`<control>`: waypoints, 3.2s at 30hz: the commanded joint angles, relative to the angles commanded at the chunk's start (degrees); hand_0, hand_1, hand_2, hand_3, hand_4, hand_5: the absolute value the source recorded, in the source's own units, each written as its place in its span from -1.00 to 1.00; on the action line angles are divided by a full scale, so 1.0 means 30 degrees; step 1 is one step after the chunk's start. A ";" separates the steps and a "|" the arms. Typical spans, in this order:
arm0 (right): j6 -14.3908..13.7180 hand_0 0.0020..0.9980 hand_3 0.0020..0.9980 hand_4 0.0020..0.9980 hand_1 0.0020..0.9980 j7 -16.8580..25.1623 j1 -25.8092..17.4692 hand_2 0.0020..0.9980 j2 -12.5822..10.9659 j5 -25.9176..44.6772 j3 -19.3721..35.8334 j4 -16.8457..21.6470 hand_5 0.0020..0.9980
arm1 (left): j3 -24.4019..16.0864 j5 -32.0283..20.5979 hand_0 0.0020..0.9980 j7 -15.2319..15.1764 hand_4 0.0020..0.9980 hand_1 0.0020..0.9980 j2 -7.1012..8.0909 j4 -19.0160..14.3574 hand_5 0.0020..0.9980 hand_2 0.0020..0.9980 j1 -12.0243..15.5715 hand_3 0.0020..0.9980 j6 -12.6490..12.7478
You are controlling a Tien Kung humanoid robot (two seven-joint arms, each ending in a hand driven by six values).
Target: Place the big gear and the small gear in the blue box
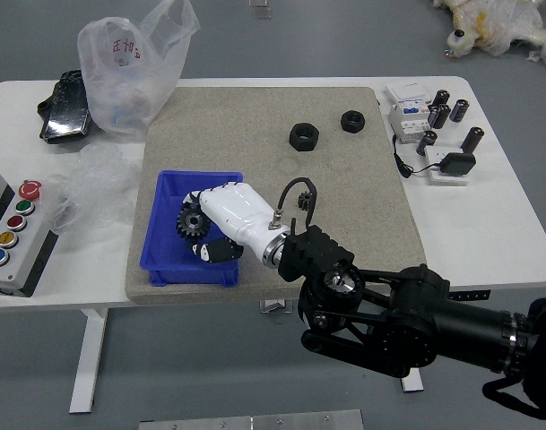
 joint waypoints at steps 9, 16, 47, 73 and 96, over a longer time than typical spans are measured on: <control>-0.0222 0.97 1.00 0.69 0.94 0.0160 0.0013 1.00 0.0000 -0.0062 0.0087 0.0028 -0.26 | 0.0031 -0.0037 0.41 -0.0004 0.40 -0.10 -0.0054 -0.0005 -0.01 -0.05 -0.0037 0.41 -0.0007; -0.1482 0.86 1.00 0.74 0.88 0.0746 -0.0231 0.96 -0.0605 0.0485 0.1931 0.0272 -0.22 | 0.0060 -0.0078 0.41 -0.0020 0.40 -0.09 -0.0081 -0.0001 -0.01 -0.05 -0.0035 0.41 0.0005; -0.1299 0.41 0.43 0.28 0.26 0.1189 0.0856 0.21 -0.1559 0.4117 0.0277 -0.8152 -0.60 | 0.0017 -0.0035 0.41 -0.0071 0.40 -0.08 -0.0100 0.0001 -0.01 -0.04 -0.0066 0.42 -0.0006; -0.2070 0.32 -0.15 -0.32 -0.08 0.0859 0.0485 -0.48 -0.2534 0.1646 0.2342 -0.3801 -0.88 | 0.0287 -0.0320 0.41 -0.0201 0.43 -0.08 -0.0116 -0.0008 0.09 -0.04 -0.0060 0.45 0.0051; -0.1426 0.58 0.58 0.12 0.41 0.0323 0.0446 0.52 -0.0439 0.0347 -0.0789 0.0437 -0.65 | 0.0012 -0.0046 0.41 -0.0082 0.45 -0.08 -0.0128 -0.0039 0.14 -0.04 -0.0036 0.46 -0.0003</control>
